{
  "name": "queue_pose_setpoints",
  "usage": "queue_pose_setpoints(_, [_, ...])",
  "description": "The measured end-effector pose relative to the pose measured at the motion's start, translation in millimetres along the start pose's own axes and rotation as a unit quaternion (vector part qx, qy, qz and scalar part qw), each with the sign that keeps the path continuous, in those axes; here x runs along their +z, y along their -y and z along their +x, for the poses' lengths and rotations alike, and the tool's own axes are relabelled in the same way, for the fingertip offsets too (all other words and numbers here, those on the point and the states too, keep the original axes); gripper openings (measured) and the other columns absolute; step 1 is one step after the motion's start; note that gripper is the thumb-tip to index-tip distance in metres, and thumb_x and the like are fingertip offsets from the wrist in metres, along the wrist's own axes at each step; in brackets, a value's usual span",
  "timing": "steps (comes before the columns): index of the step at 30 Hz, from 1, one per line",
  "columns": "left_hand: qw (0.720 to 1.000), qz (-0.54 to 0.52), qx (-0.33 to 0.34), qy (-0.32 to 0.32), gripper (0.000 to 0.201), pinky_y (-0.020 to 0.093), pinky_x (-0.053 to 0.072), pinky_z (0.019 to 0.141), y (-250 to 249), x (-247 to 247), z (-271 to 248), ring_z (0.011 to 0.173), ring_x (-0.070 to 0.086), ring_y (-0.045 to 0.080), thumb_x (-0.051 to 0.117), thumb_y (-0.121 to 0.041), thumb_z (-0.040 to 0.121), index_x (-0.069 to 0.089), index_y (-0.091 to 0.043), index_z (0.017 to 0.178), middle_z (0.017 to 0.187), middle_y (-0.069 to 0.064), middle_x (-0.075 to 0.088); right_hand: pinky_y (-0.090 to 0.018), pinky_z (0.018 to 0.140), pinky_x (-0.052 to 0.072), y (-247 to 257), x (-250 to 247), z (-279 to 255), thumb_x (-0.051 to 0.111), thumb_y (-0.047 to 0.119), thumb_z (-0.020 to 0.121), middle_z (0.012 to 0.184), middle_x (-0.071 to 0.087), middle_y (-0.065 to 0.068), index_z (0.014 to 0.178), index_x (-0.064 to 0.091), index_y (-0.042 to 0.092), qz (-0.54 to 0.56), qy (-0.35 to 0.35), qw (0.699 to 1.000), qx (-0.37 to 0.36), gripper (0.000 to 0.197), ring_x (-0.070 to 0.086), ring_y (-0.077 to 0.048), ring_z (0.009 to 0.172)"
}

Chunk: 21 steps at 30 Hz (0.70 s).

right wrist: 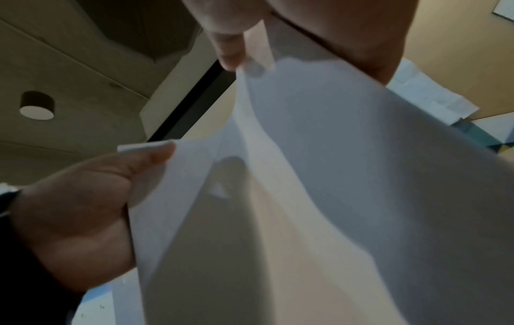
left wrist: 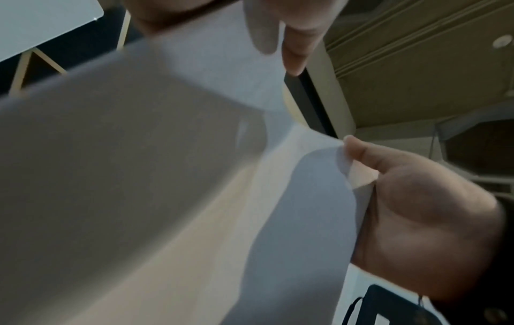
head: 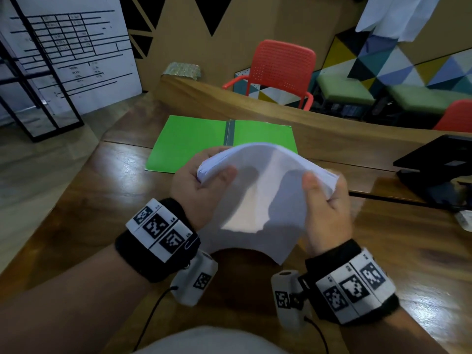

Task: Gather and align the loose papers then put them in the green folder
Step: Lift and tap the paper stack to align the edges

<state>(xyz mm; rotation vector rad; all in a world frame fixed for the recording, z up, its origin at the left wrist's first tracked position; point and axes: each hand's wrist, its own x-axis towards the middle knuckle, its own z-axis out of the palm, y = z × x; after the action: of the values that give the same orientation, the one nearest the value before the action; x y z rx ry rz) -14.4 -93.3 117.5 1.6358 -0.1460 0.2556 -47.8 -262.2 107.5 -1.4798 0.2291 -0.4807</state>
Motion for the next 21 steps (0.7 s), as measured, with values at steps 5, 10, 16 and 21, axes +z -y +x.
queue_pose_setpoints(5, [0.993,-0.116,-0.02,-0.017,0.019,0.036,0.047,0.075,-6.9,-0.5,13.0,0.083,0.061,0.023,0.054,-0.03,0.065,0.072,-0.033,0.068,0.073,-0.012,0.073,-0.038,0.073,0.029,12.4,-2.6,10.7,0.065,0.051,0.061,0.071,0.043,-0.001,0.061,0.059,0.034,0.067,-0.027,0.997,0.0,0.019,0.037,-0.024,0.078])
queue_pose_setpoints(10, [0.991,-0.133,-0.023,-0.017,0.022,0.035,0.047,0.079,-3.8,-1.9,17.0,0.083,0.063,0.018,0.048,-0.019,0.07,0.069,-0.026,0.071,0.075,-0.01,0.074,-0.037,0.076,0.032,12.1,-8.5,20.3,0.049,0.022,0.072,0.074,0.048,0.002,0.061,0.055,0.03,0.075,-0.014,0.997,0.001,0.015,0.042,-0.022,0.08])
queue_pose_setpoints(16, [0.996,-0.074,-0.001,0.044,0.065,0.013,0.051,0.054,12.2,-8.7,8.7,0.064,0.065,-0.005,0.073,-0.071,0.036,0.061,-0.032,0.087,0.07,-0.024,0.071,-0.03,0.067,0.053,-1.4,-18.4,20.0,0.083,0.046,0.047,0.08,0.07,0.008,0.087,0.056,0.03,0.151,0.082,0.985,0.009,0.051,0.064,-0.013,0.076])
queue_pose_setpoints(21, [0.989,-0.073,-0.117,-0.048,0.015,0.012,0.053,0.049,14.7,2.2,9.1,0.047,0.062,-0.004,0.079,-0.02,0.066,0.071,-0.019,0.079,0.047,-0.02,0.066,-0.032,0.069,0.05,-4.8,-6.2,10.2,0.072,-0.002,0.073,0.064,0.07,0.011,0.071,0.066,0.027,0.073,0.017,0.997,-0.008,0.029,0.064,-0.007,0.062])
